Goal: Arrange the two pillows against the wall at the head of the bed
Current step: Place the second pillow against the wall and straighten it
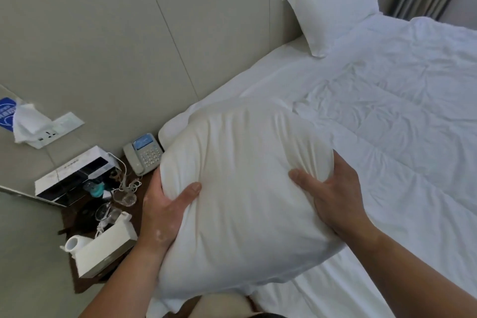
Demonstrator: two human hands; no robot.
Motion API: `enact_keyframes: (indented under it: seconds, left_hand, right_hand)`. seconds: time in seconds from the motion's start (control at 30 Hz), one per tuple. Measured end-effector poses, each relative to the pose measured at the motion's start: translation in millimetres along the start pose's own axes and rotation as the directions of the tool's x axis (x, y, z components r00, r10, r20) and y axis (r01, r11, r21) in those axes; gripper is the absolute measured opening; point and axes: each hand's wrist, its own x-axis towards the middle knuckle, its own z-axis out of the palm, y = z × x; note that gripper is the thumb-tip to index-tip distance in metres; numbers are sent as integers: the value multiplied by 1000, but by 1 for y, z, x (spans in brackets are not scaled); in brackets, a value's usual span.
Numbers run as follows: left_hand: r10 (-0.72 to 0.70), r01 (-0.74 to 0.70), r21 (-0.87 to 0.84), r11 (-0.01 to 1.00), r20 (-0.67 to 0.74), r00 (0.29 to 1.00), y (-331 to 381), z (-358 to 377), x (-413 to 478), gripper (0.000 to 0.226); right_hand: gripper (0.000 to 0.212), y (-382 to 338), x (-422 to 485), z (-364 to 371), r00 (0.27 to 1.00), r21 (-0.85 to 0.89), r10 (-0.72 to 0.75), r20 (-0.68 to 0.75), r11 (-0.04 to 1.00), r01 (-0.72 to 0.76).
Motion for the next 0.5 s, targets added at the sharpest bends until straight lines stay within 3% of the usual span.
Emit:
enact_keyframes:
  seconds: [0.27, 0.5]
  left_hand:
    - [89, -96, 64, 993, 110, 990, 41, 29, 125, 77]
    - [195, -223, 126, 967, 205, 959, 58, 56, 258, 63]
  right_hand:
    - [50, -3, 87, 29, 989, 74, 41, -144, 997, -31]
    - [58, -2, 176, 76, 963, 100, 100, -252, 992, -77]
